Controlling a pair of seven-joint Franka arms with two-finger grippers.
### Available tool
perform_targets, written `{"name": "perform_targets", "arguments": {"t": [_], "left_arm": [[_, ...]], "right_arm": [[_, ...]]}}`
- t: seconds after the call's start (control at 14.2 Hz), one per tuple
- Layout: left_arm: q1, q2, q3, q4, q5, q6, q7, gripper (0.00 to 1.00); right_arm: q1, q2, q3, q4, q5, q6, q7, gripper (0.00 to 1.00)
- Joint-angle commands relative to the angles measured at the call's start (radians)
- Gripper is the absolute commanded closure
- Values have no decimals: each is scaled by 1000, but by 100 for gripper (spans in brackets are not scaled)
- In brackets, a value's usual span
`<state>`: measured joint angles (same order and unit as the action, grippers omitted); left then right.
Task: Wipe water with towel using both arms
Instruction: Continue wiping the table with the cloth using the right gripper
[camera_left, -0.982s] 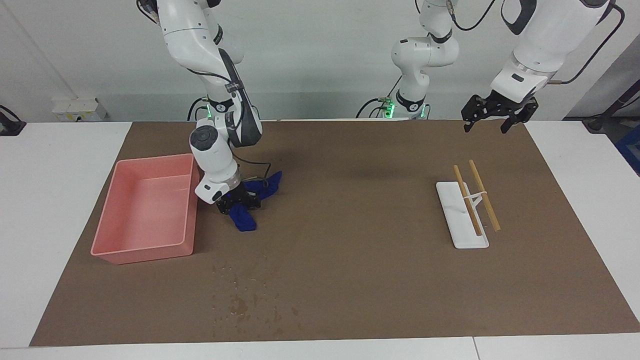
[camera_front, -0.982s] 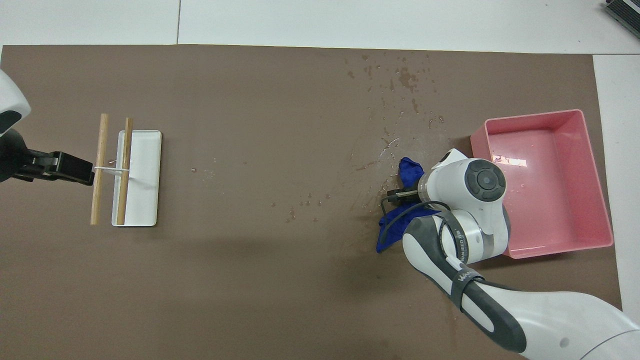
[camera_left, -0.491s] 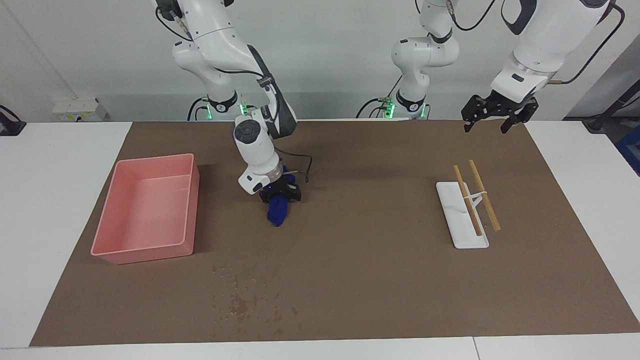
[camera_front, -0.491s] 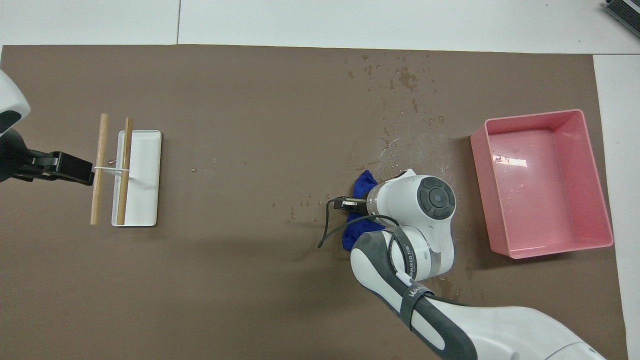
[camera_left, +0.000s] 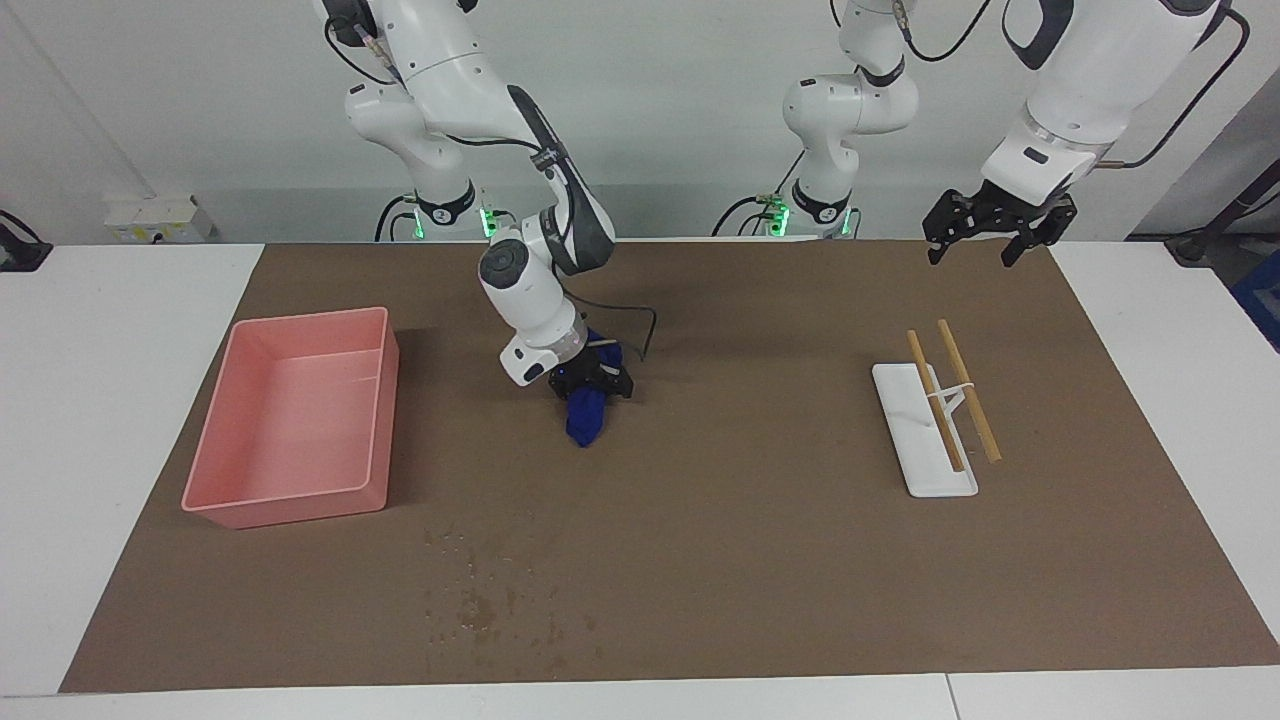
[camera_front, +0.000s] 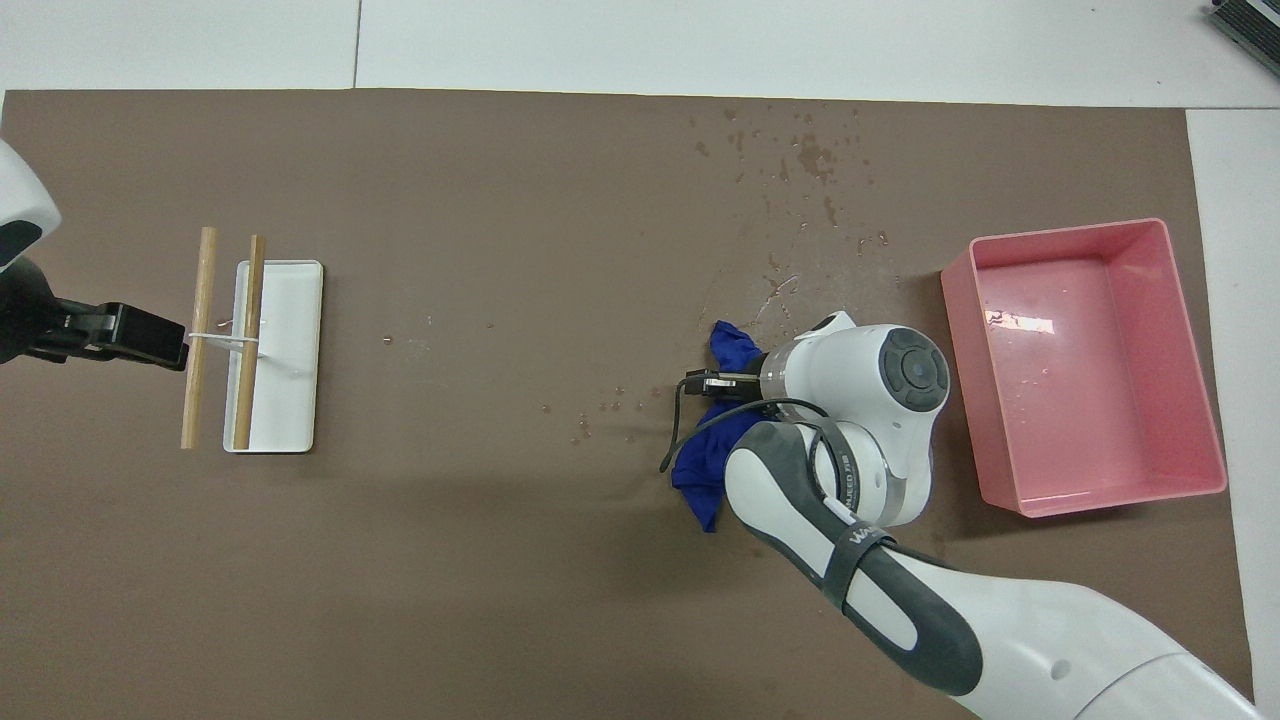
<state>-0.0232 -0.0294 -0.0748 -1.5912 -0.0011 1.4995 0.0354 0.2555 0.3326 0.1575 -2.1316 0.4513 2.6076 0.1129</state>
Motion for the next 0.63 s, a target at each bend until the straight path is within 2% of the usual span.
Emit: {"name": "perform_targets", "arguments": {"t": [0.0, 0.28, 0.56], "left_arm": [[-9, -23, 12, -27, 0, 8, 3, 0], [-9, -23, 12, -27, 0, 8, 3, 0], [-9, -23, 12, -27, 0, 8, 3, 0]], "right_arm": [[-53, 46, -7, 22, -102, 28, -131, 100], [-134, 59, -6, 47, -504, 25, -131, 100], [-148, 59, -7, 55, -741, 14, -133, 100]]}}
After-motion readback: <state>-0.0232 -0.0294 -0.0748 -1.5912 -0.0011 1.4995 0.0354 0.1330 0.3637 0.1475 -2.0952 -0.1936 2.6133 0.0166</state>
